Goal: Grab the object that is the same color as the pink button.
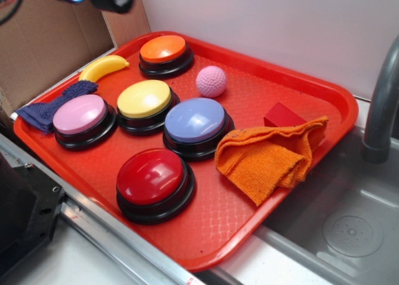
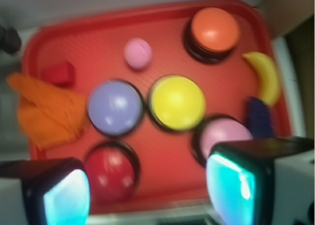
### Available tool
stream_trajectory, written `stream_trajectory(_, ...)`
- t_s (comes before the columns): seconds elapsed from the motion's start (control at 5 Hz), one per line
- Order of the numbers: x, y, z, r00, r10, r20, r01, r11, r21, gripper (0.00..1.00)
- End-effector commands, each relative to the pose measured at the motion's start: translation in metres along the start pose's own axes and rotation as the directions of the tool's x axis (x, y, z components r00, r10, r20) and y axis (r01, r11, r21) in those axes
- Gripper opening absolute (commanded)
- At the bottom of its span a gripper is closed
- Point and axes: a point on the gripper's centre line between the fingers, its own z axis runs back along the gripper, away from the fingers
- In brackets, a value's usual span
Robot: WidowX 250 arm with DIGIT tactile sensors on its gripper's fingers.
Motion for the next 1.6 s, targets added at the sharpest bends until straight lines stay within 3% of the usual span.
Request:
stream_trajectory(0.0,0.046,0.003,-0.055,0.986,0.138,0.095,-0.139,0.99,0.013,1.0)
stream_trajectory(0.2,0.065,-0.003,-0.084,0.981,0.153,0.122,-0.154,0.988,-0.008,1.0)
stream_trajectory(0.4,0.084,-0.007,-0.109,0.972,0.165,0.166,-0.173,0.984,0.039,1.0)
stream_trajectory(1.2,0.1,-0.003,-0.16,0.981,0.148,0.126,-0.165,0.976,0.14,1.0)
stream_trajectory(1.4,0.101,0.0,-0.162,0.978,0.163,0.13,-0.182,0.972,0.152,0.19)
